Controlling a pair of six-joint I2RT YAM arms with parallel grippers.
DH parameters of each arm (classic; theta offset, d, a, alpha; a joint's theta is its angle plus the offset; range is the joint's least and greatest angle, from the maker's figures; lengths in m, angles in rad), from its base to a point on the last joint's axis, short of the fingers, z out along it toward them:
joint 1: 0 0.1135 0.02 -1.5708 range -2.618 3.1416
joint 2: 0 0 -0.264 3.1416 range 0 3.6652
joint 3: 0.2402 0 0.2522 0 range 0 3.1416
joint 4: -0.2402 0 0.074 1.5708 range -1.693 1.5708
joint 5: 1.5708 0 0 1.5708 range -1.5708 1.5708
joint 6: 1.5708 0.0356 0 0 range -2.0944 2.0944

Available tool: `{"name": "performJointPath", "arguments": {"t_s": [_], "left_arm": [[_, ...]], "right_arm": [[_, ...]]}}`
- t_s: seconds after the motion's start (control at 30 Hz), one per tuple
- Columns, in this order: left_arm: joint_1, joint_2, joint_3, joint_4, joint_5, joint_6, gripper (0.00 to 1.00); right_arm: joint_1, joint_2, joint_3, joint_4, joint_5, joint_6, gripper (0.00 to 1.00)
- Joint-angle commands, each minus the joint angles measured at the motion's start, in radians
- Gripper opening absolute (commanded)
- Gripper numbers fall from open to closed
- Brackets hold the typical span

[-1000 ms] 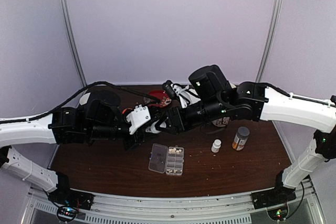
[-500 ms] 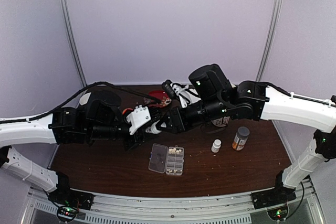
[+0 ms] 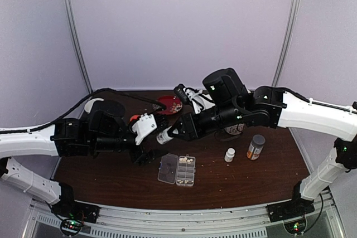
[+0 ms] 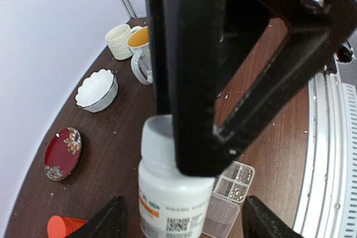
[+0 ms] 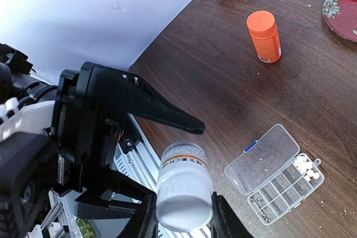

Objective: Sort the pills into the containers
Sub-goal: Pass from the left arm to the right, then hold the pill bottle.

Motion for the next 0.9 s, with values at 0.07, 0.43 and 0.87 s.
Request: {"name": "performJointPath", "arguments": {"t_s": [0.07, 0.43, 0.87], "left_arm": [[0.003, -0.148, -0.153, 0.246, 0.032, -0.070, 0.94], [0.004, -0.283, -0.443, 0.796, 0.117, 0.045, 0.86], [0.005, -0.205, -0.394, 0.834, 0.235, 0.197, 0.68]], "right_arm": [[-0.035, -0.109, -0.090, 0.119, -0.084, -0.003, 0.16], [-0.041, -0.218, -0.203, 0.295, -0.248, 0.041, 0.15], [-0.038, -0.176, -0.187, 0.299, -0.276, 0.042, 0.15]]}}
